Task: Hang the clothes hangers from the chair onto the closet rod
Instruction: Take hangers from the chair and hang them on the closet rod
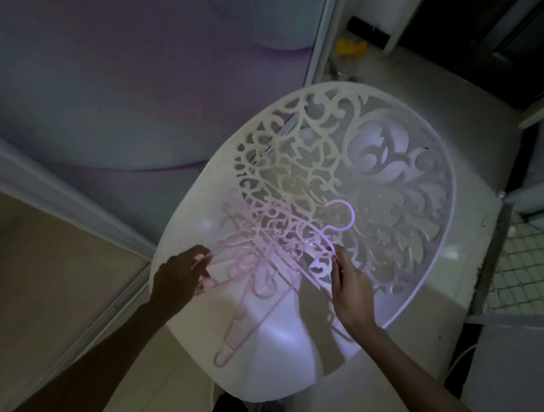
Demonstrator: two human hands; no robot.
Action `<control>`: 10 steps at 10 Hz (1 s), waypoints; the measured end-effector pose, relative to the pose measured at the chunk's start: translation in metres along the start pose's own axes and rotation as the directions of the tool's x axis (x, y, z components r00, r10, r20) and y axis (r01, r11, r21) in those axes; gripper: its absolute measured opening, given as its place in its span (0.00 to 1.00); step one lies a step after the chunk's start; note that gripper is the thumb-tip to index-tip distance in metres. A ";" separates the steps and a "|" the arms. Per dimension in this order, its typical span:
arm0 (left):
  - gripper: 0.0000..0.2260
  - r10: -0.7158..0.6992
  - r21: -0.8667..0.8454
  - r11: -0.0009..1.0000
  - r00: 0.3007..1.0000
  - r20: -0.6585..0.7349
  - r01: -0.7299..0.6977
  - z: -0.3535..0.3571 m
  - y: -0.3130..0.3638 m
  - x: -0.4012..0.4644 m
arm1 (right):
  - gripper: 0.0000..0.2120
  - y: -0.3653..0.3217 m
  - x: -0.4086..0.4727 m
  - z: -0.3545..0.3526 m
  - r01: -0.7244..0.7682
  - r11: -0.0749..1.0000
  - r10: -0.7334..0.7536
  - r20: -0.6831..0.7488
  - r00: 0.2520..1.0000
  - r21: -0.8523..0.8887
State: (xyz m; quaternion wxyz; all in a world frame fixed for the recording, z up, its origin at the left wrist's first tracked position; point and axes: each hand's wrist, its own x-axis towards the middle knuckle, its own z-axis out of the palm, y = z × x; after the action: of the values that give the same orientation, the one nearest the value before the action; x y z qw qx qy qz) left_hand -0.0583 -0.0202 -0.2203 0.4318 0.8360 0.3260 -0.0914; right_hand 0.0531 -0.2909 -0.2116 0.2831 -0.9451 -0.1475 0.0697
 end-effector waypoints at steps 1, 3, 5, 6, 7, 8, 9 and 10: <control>0.12 -0.080 0.030 0.996 0.996 0.039 0.078 -0.019 0.008 -0.007 | 0.12 -0.014 0.006 -0.013 -0.094 0.989 0.091 0.038 0.995 0.115; 0.15 -0.181 0.009 0.983 0.983 -0.041 0.181 -0.011 -0.026 -0.029 | 0.09 -0.018 -0.007 0.012 -0.528 0.720 0.432 0.305 0.849 0.450; 0.16 0.022 0.369 0.928 0.985 -0.172 0.044 -0.020 -0.036 -0.033 | 0.11 -0.019 -0.011 -0.002 -0.229 0.973 0.229 -0.012 0.973 -0.039; 0.16 0.013 0.418 0.907 0.990 -0.142 0.048 -0.032 -0.029 -0.023 | 0.10 -0.019 0.007 -0.021 -0.158 0.966 0.160 -0.007 0.987 -0.203; 0.15 0.000 0.380 0.924 0.996 -0.091 0.035 -0.039 -0.016 -0.023 | 0.08 -0.024 0.023 -0.036 -0.175 0.955 0.194 0.060 0.979 -0.240; 0.15 0.049 0.431 0.901 0.999 -0.007 -0.041 -0.043 -0.006 -0.028 | 0.07 -0.036 0.027 -0.045 -0.110 0.952 0.153 0.132 0.979 -0.285; 0.22 0.152 0.529 0.832 0.986 0.070 -0.165 -0.049 0.012 -0.036 | 0.08 -0.055 0.029 -0.060 -0.091 0.932 0.171 0.204 0.964 -0.352; 0.16 0.148 0.563 0.804 0.982 0.119 -0.190 -0.067 0.035 -0.044 | 0.08 -0.070 0.040 -0.081 -0.229 0.941 0.299 0.298 0.906 -0.249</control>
State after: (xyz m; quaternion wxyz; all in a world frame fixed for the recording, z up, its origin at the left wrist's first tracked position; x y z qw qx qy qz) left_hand -0.0785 -0.0030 -0.1372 0.1786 0.9489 0.1927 -0.1748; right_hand 0.0915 -0.2641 -0.1074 0.1419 -0.9553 -0.0695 0.2498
